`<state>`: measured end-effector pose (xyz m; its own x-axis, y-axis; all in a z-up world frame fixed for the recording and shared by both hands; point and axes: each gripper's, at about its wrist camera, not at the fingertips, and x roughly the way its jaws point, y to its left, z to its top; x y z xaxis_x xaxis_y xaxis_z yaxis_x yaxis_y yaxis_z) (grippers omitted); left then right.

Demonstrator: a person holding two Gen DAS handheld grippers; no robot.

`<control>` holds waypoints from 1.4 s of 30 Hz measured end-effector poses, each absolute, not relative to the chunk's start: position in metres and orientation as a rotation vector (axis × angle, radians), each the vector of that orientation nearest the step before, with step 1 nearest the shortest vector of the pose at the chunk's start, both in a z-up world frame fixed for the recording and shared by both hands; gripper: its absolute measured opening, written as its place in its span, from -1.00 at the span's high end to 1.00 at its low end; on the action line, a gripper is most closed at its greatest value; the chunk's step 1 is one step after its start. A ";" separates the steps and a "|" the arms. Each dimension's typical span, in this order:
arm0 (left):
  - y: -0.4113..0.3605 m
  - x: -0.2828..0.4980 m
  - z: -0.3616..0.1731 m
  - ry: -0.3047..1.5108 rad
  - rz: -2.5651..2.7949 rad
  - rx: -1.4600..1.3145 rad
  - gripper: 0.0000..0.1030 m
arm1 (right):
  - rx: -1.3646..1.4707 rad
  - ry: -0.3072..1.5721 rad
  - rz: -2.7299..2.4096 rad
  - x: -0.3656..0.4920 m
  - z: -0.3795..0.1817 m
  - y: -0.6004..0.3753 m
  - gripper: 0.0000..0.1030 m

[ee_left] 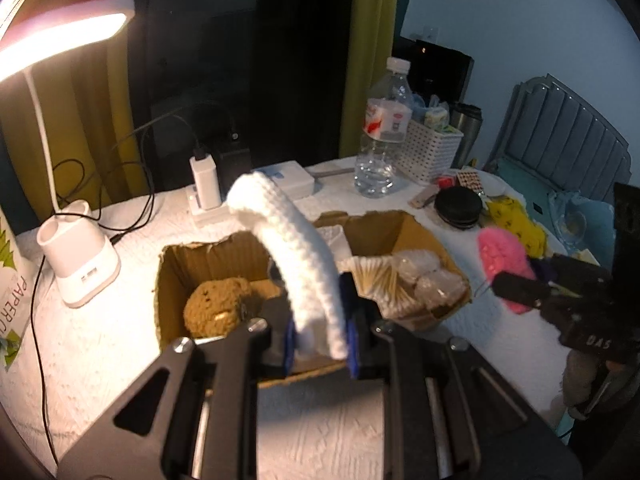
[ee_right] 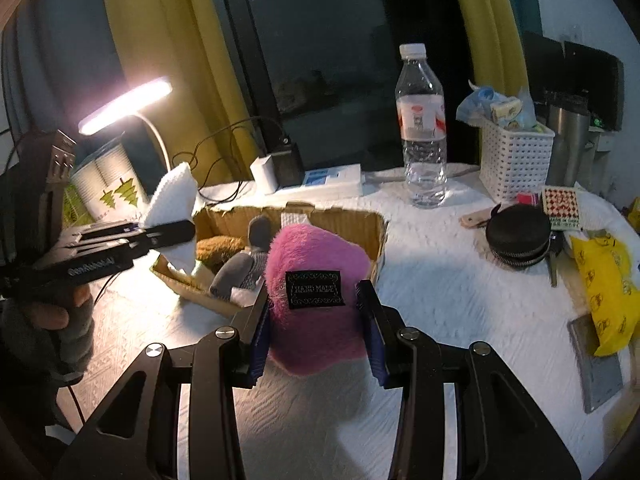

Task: Organize soft objects
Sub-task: 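Carry the pink plush with the right tool and the white strip with the left tool to the box, then lower the pink plush and white strip into the box and open both tools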

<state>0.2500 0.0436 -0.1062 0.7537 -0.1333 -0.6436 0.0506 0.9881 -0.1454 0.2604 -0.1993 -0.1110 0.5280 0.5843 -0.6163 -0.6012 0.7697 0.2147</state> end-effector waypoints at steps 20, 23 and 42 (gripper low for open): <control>0.074 0.285 -0.143 0.785 -0.118 -0.147 0.42 | -0.074 0.745 0.696 0.292 -0.108 -0.139 0.17; 0.079 0.285 -0.144 0.786 -0.128 -0.162 -0.06 | -0.069 0.746 0.707 0.296 -0.109 -0.126 0.17; 0.094 0.272 -0.126 0.734 -0.195 -0.252 -0.47 | -0.038 0.777 0.739 0.316 -0.122 -0.092 0.02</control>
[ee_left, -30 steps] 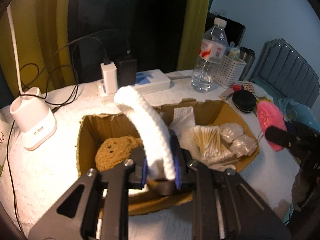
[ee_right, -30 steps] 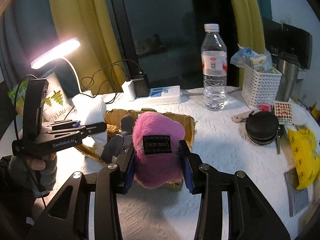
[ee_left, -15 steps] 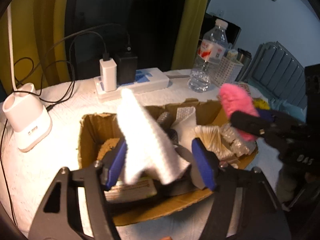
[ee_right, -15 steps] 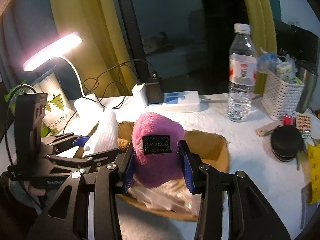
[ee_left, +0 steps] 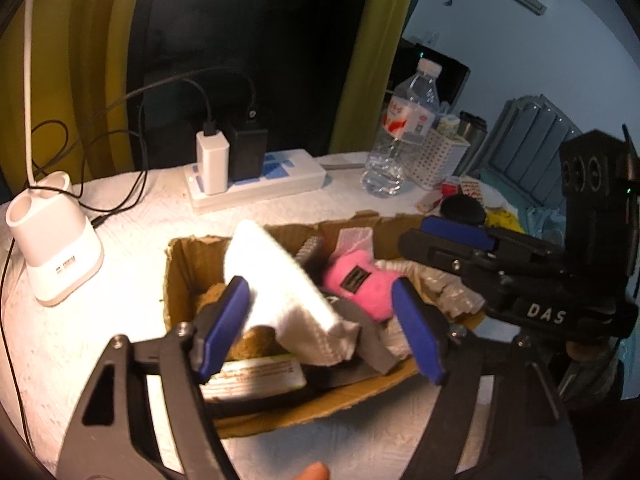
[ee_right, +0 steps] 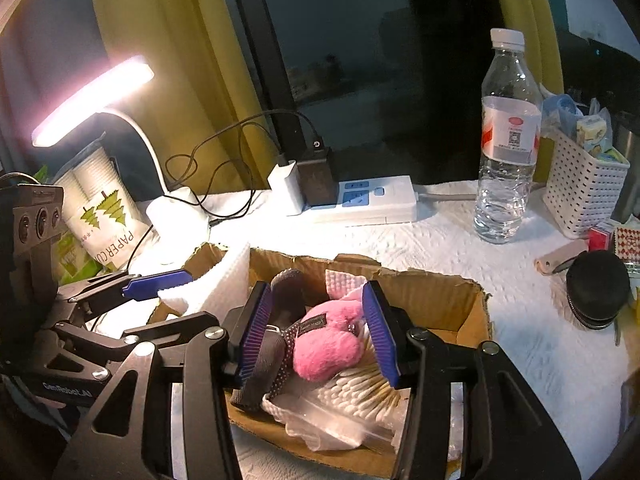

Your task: Organize soft objects

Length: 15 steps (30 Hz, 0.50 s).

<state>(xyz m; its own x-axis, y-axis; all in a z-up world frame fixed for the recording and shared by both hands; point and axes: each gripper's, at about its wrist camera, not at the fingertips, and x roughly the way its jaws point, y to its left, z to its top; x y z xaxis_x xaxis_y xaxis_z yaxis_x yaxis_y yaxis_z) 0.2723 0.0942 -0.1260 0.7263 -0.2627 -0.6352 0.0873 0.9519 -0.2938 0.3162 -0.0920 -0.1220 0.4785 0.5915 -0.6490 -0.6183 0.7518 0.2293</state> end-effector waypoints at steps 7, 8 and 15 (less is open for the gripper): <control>0.086 0.259 -0.109 0.690 -0.230 -0.241 -0.91 | -0.038 0.753 0.726 0.306 -0.112 -0.102 0.02; 0.085 0.257 -0.107 0.680 -0.233 -0.238 -0.91 | -0.037 0.750 0.724 0.304 -0.110 -0.104 0.02; 0.080 0.242 -0.092 0.646 -0.217 -0.226 -0.91 | -0.032 0.719 0.709 0.289 -0.098 -0.120 0.02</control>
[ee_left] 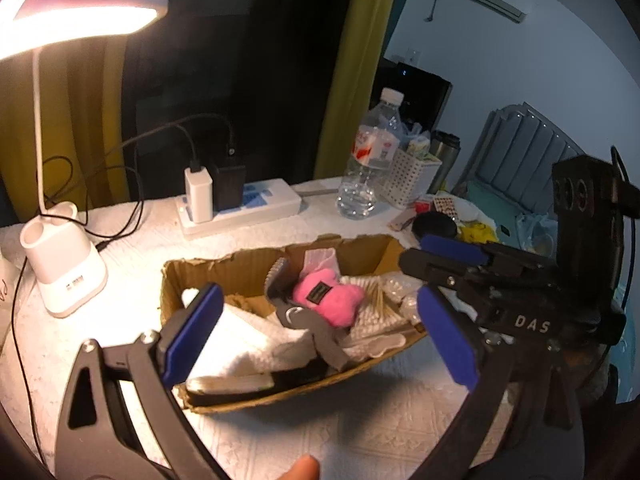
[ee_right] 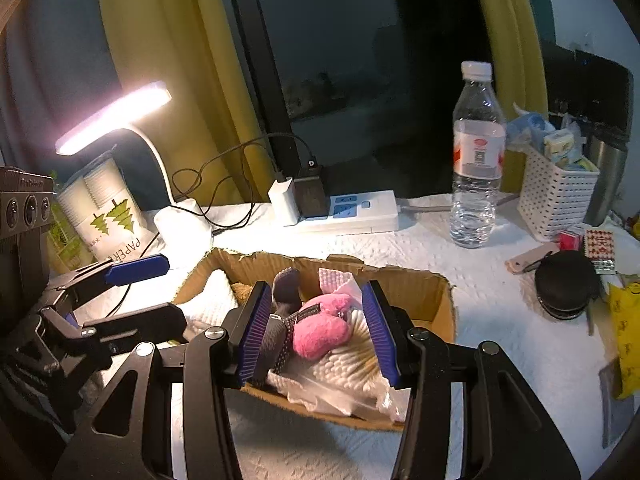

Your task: Organize soft objects

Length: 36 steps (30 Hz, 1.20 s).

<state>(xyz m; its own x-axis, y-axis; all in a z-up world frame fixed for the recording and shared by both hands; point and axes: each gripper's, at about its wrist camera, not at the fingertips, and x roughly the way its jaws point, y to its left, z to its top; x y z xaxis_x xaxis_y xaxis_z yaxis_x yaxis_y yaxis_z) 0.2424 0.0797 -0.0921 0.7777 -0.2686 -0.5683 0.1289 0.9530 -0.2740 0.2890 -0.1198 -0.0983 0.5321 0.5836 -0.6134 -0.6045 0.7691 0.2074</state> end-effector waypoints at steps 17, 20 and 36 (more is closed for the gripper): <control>0.059 0.187 -0.050 0.530 -0.208 -0.209 -0.91 | -0.039 0.620 0.672 0.233 -0.061 -0.159 0.02; 0.055 0.175 -0.044 0.514 -0.203 -0.205 -0.91 | -0.043 0.600 0.664 0.222 -0.054 -0.165 0.02; 0.039 0.102 -0.002 0.392 -0.126 -0.128 -0.93 | -0.090 0.462 0.577 0.143 -0.009 -0.192 -0.58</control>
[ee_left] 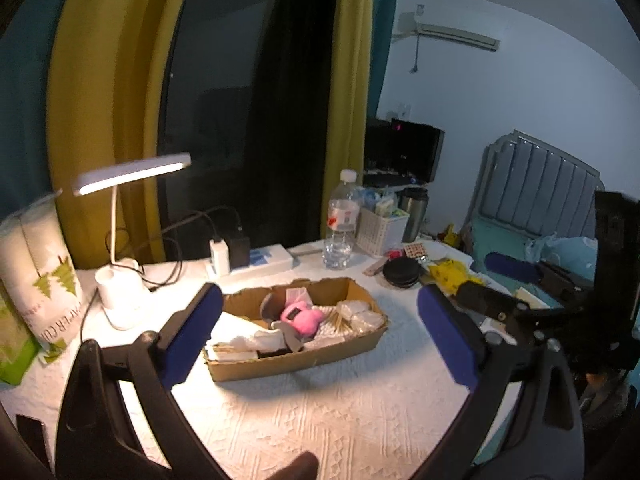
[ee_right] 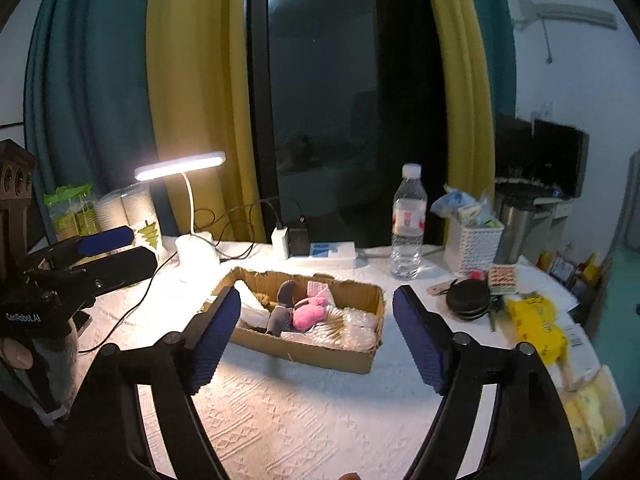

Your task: Organize soft objects

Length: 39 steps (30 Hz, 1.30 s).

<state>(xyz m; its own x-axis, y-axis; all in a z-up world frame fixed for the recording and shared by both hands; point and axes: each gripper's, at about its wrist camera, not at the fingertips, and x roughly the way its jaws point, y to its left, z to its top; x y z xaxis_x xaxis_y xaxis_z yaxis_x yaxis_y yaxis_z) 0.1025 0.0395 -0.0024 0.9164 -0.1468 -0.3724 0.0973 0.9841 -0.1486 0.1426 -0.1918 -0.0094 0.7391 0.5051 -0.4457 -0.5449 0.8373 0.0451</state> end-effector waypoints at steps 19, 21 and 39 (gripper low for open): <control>0.022 0.036 0.030 0.298 -0.024 -0.025 -0.93 | -0.078 0.359 0.503 0.074 0.032 -0.230 -0.58; 0.022 0.035 0.031 0.294 -0.023 -0.026 -0.93 | -0.076 0.356 0.500 0.073 0.033 -0.232 -0.58; 0.020 0.035 0.030 0.296 -0.025 -0.025 -0.93 | -0.074 0.364 0.495 0.075 0.032 -0.233 -0.58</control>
